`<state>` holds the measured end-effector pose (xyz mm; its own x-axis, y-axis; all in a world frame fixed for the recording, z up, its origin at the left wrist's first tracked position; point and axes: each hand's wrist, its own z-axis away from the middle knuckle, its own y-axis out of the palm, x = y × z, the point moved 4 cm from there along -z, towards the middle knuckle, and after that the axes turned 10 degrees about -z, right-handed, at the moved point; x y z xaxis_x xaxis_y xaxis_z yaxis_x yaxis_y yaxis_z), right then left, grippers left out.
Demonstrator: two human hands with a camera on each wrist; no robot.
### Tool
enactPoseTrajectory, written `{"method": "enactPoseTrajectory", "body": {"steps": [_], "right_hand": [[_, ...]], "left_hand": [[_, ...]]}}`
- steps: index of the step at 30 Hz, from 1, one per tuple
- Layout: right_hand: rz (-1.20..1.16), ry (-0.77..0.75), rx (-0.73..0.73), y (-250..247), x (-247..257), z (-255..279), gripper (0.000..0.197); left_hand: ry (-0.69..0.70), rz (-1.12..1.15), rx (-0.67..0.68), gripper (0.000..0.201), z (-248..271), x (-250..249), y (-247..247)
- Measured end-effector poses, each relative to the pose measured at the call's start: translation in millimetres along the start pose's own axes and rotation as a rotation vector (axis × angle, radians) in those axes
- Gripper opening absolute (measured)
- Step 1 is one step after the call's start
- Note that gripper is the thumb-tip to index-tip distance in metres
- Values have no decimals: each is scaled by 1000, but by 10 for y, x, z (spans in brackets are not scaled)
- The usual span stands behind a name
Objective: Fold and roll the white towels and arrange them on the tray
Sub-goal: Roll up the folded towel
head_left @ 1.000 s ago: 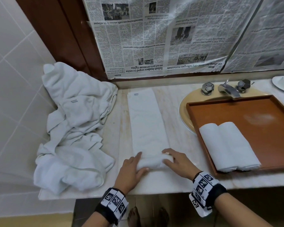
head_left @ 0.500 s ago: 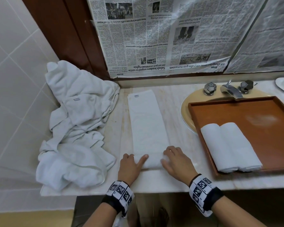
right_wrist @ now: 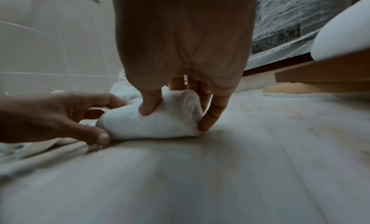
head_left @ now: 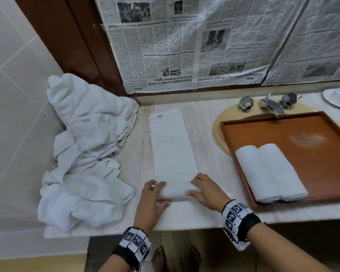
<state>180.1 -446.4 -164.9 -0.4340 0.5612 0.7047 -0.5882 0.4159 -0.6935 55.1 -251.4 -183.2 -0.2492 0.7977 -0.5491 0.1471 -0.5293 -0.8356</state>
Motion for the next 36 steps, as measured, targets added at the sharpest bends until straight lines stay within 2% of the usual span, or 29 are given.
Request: {"method": "enactPoseTrajectory", "body": {"steps": [2, 3, 6, 8, 9, 12, 13, 15, 18, 21, 23, 26, 28, 31, 33, 34, 36], "right_hand": [[-15, 32, 33, -29, 14, -28, 66], [-21, 45, 48, -41, 26, -47, 65], [-165, 125, 18, -110, -5, -87, 40], [-256, 200, -35, -171, -30, -104, 32], [-238, 229, -50, -176, -24, -110, 30], [112, 196, -90, -158, 103, -89, 29], [171, 156, -133, -145, 144, -58, 29], [105, 89, -173, -75, 145, 29, 38], [10, 52, -95, 44, 57, 95, 55], [-106, 97, -41, 17, -26, -20, 56], [-167, 143, 33, -50, -44, -121, 57], [-221, 192, 151, -122, -18, -212, 50], [-254, 206, 172, -127, -6, -254, 43], [-230, 300, 133, -125, 15, -278, 51], [-170, 385, 65, -93, 21, -239, 57], [-71, 376, 6, -84, 56, -193, 55], [165, 201, -157, -68, 179, -87, 48]], "left_hand": [[-13, -51, 1, 53, -44, 31, -35], [-19, -57, 14, 52, -82, 30, -61], [-60, -29, 105, 48, -228, 30, -151], [-89, -6, 180, 51, -303, 33, -210], [-100, 1, 203, 55, -331, 51, -228], [-162, 50, 240, 61, -370, 85, -236], [-191, 69, 245, 59, -377, 86, -229], [-238, 84, 240, 64, -379, 68, -231], [-332, 63, 230, 63, -410, 49, -226], [-401, 67, 193, 58, -404, 15, -216], [-377, 67, 114, 47, -373, 6, -188], [-210, 61, -64, 37, -299, -44, -214], [-99, -3, -55, 40, -262, -88, -218], [0, -136, 78, 58, -177, -115, -154], [28, -174, 76, 60, -172, -110, -148], [26, -181, 77, 60, -193, -105, -150], [-11, -168, 116, 61, -269, -99, -178]]}}
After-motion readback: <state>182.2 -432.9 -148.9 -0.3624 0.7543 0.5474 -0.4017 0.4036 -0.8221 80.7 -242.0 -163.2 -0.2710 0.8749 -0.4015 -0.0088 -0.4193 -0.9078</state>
